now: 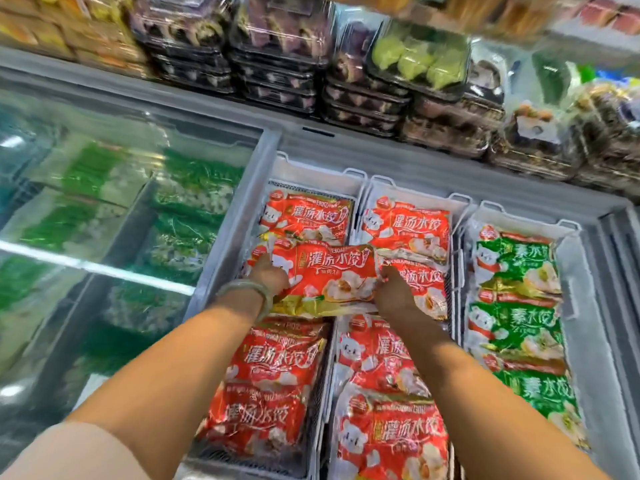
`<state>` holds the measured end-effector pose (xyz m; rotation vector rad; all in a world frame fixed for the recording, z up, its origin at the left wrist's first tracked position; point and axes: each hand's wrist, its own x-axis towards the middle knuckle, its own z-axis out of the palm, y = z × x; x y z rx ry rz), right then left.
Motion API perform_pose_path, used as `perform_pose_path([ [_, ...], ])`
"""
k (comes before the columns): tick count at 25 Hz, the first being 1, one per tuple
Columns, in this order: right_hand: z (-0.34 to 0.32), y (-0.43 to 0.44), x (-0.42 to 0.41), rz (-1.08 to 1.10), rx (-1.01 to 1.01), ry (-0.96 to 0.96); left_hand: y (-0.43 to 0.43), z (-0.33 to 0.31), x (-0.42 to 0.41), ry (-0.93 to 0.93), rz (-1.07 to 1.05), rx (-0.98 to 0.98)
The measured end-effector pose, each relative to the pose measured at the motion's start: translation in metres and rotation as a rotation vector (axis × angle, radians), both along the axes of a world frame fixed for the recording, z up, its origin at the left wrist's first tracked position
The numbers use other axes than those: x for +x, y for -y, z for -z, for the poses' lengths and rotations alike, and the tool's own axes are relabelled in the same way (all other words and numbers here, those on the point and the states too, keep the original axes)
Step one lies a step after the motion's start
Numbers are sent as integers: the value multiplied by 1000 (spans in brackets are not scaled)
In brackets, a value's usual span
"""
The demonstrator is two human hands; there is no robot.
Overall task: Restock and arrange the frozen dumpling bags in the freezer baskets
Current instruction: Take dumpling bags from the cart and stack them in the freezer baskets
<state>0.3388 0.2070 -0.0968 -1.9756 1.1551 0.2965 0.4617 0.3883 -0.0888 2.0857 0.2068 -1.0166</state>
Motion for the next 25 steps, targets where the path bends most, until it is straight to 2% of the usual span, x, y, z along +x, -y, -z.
perform_pose_path([
  [7,39,33,91,61,139,141,51,52,86,279,-77,59],
  [11,48,32,107,56,335,260,61,75,124,439,54,90],
  [13,51,28,97,1,437,192,62,82,126,432,267,230],
  [16,63,24,81,-26,356,11,70,88,110,335,476,351],
  [20,61,27,61,161,299,39,71,87,78,296,507,312],
  [25,27,25,2,169,324,22,54,50,34,235,460,248],
])
